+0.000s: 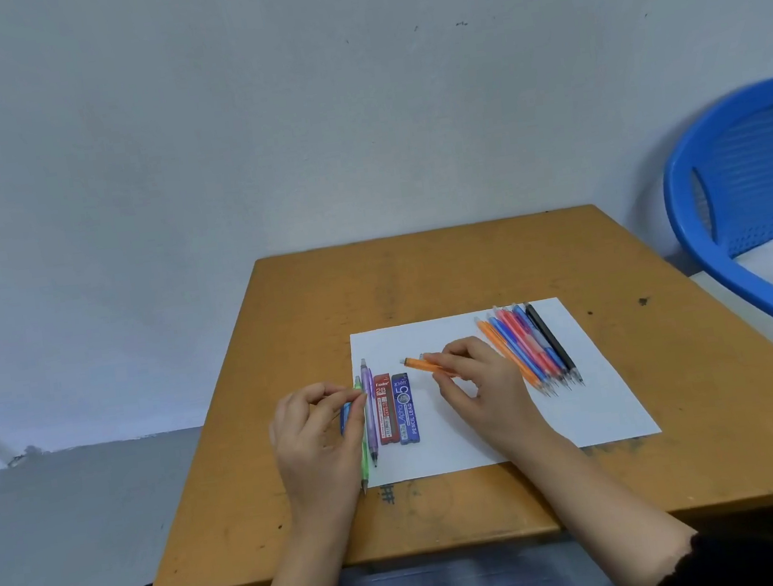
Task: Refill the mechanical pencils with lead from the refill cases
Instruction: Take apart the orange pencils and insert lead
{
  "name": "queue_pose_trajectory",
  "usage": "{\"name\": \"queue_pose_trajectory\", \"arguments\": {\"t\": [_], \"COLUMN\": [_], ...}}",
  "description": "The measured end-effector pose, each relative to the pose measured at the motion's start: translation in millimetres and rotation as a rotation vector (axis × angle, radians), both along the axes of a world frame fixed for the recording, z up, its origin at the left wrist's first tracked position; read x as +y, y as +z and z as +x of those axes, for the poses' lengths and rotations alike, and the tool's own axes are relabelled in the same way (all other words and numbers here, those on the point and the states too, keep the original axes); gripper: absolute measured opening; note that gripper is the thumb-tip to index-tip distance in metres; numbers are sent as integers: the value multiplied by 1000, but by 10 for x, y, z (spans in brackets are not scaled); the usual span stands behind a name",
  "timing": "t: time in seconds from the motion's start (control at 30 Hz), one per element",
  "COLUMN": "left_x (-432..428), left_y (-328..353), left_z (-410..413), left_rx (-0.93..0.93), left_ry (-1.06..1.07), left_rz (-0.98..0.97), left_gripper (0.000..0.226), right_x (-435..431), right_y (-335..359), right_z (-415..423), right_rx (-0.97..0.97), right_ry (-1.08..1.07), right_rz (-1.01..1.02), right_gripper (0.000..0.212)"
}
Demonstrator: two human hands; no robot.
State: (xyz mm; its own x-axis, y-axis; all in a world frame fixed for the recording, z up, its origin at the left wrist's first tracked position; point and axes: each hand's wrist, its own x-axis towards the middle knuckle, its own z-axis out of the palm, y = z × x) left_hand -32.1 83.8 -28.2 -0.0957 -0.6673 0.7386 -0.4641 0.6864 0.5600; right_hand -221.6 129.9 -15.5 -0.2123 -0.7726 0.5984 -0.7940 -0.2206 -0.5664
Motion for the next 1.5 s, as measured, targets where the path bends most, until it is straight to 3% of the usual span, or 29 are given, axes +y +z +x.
{"name": "queue_pose_trajectory", "arguments": {"t": [0.27, 1.13, 1.37, 1.5], "left_x": [-7, -45, -35, -25], "left_y": [0, -36, -19, -26], "left_z": [-7, 5, 3, 9], "left_rx": [-8, -58, -74, -96], "left_ry": [-11, -63, -66, -71], "left_rz": [-15, -25, -31, -40], "left_gripper": [28, 26, 38, 28], "right_x": [56, 55, 65, 68], "right_y": [-96, -110, -105, -112], "right_z": [-69, -83, -52, -48], "right_rx": [-13, 35, 50, 47], "right_ry": [105, 25, 46, 72], "right_rz": [53, -107, -66, -59], "right_gripper": [27, 23, 23, 23]}}
